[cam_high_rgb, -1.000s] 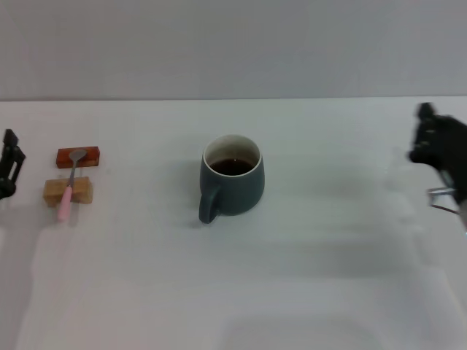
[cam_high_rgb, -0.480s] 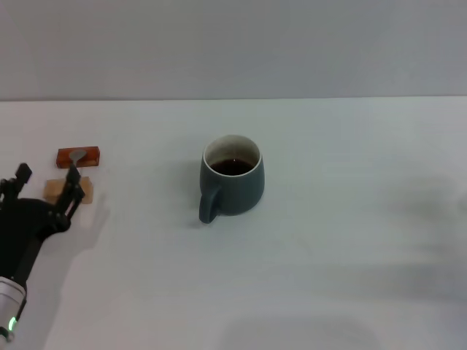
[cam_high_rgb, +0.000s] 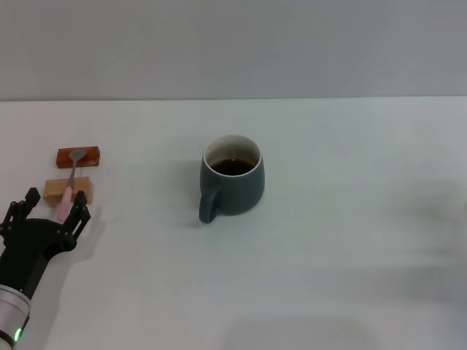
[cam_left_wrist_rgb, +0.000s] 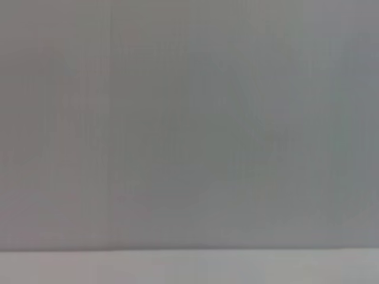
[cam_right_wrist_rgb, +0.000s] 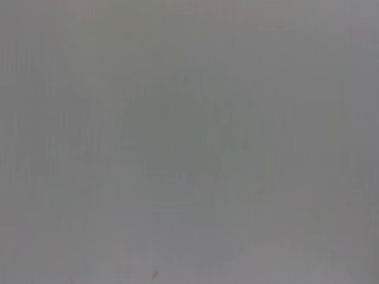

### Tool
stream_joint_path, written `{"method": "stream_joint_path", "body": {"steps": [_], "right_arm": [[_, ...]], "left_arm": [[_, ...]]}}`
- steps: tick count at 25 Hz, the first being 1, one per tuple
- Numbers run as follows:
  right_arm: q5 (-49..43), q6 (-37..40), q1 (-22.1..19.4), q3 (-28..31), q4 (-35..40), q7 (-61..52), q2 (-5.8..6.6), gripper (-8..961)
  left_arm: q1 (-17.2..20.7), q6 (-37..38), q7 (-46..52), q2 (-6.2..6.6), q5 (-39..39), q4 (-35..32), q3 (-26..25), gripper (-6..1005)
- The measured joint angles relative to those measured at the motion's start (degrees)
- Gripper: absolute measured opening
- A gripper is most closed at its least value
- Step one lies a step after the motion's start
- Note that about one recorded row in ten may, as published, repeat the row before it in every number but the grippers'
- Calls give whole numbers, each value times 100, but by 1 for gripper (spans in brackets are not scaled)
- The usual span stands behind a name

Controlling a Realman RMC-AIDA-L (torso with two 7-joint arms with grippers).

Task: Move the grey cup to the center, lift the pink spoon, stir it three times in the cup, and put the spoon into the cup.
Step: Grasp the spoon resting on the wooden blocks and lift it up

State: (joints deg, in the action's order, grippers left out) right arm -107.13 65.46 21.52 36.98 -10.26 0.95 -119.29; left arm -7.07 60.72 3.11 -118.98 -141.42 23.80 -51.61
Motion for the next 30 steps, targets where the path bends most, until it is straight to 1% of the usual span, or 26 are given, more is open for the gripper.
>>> {"method": "stream_joint_path", "body": {"steps": [4, 13, 18, 30], "right_arm": [[0, -9, -5, 3, -4, -10, 1, -1], [0, -110, 2, 3, -19, -43, 13, -2], [0, -114, 8, 3, -20, -47, 13, -2], [0, -114, 30, 2, -14, -52, 11, -1]], "left_arm": [[-21, -125, -20, 0, 12, 5, -4, 775], [-233, -400, -21, 2, 10, -76, -18, 775], [-286, -562, -21, 6, 9, -92, -67, 774], [-314, -790, -21, 8, 10, -95, -142, 773]]}}
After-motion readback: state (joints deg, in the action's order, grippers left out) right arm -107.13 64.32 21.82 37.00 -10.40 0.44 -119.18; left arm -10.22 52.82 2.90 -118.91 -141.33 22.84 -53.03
